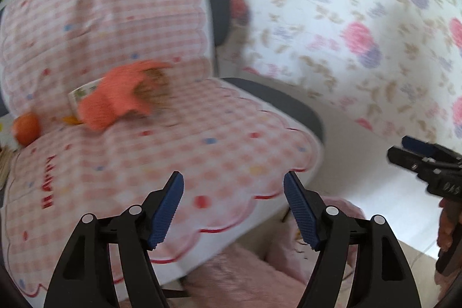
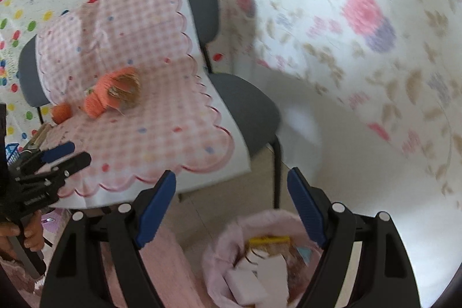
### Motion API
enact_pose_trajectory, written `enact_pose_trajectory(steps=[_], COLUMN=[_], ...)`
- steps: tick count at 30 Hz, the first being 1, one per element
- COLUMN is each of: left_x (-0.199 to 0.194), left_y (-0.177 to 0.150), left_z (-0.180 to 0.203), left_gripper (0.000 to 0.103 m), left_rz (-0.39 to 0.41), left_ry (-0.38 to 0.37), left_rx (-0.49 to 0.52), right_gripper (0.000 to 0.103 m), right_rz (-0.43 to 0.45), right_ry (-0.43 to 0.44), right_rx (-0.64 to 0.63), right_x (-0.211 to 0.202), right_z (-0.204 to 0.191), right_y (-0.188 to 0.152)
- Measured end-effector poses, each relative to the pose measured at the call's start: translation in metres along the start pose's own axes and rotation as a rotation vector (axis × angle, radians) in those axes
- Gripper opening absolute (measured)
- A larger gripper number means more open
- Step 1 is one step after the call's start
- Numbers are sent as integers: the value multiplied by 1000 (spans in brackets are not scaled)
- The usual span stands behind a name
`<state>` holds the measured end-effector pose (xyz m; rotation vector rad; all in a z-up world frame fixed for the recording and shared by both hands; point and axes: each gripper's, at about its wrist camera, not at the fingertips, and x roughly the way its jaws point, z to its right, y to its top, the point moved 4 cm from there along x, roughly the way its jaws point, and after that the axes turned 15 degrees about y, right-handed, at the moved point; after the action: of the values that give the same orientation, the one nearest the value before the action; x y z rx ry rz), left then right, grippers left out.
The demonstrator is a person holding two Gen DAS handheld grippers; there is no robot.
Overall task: Collect trash
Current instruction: 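Move both open grippers back over the chair seat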
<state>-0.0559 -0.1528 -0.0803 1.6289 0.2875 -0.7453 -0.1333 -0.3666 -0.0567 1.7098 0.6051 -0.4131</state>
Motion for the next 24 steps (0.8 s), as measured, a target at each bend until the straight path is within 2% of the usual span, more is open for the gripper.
enact_pose_trajectory(steps=[2, 4, 8, 10, 12, 17, 24], left_x=[5, 9, 10, 10, 12, 24, 44], left_y=[0, 1, 8, 13, 15, 24, 43], left_z=[-21, -37, -80, -101, -115, -151, -179], left_gripper=[72, 72, 73, 78, 83, 84, 84], left_rz=[-17, -26, -27, -28, -38, -59, -69], left_ry=[34, 65, 145, 195, 232, 307, 333], left_rx=[-33, -52, -107, -125, -129, -136, -155], right_gripper=[78, 68, 56, 52, 51, 51, 52], right_rz=[4, -1, -20, -27, -35, -56, -100], right_ry=[28, 52, 105, 130, 150, 200, 251], right_rx=[-25, -47, -91, -111, -126, -152, -190], right_x=[12, 23, 49, 63, 75, 108, 154], right_z=[-13, -24, -50, -62, -72, -96, -125], right_y=[12, 21, 36, 42, 48, 63, 80])
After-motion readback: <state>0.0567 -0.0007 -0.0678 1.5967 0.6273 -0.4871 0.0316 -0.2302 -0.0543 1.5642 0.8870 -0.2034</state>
